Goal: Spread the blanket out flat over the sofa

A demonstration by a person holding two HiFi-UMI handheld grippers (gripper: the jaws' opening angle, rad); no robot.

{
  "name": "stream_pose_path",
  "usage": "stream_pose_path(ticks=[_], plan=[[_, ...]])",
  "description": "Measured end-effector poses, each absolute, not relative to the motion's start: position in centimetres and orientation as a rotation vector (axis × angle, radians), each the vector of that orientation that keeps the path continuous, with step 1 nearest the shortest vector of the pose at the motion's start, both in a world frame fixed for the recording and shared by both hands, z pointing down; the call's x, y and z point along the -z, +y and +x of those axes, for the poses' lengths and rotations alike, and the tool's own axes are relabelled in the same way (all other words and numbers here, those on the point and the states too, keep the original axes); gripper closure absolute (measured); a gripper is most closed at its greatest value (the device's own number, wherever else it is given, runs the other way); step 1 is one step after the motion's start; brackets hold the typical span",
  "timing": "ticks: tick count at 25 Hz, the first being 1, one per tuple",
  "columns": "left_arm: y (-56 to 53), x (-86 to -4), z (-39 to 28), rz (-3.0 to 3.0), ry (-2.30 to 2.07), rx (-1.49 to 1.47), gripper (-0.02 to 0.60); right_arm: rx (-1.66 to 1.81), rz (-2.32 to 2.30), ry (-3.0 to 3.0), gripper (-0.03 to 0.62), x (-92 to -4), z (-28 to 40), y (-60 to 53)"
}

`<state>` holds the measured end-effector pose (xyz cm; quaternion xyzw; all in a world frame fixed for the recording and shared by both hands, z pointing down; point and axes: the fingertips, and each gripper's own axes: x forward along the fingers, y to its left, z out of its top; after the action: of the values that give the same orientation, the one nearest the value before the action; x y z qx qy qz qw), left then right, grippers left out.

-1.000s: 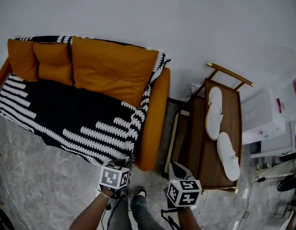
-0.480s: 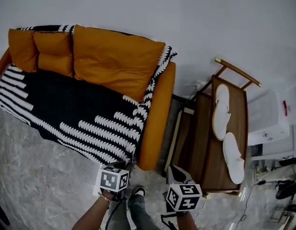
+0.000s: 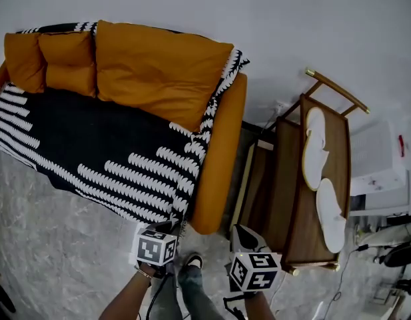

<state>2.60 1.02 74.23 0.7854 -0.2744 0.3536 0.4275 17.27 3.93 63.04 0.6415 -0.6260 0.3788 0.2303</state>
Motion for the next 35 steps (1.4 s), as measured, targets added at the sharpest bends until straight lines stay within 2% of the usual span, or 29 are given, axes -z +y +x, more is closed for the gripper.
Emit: stream_pose_path(ticks=[11,24,35], plan=[[1.6,-78.0,3.1,1.918,-0.638,-0.864,0.552,-1.079,1.761,-1.676,0.589,-65.4,17.6,3.0],[2.2,-77.2,3.9,1.939,-0.576,-0.748,0.54,-1.1,1.758,-1.665,0.589,-66.2,17.0,1.7],[3.0,-76.2,5.1,1.961,-0.516,-0.734,0.465,-1.103,1.773,-1.67,0.589,-65.9,17.3,1.9]])
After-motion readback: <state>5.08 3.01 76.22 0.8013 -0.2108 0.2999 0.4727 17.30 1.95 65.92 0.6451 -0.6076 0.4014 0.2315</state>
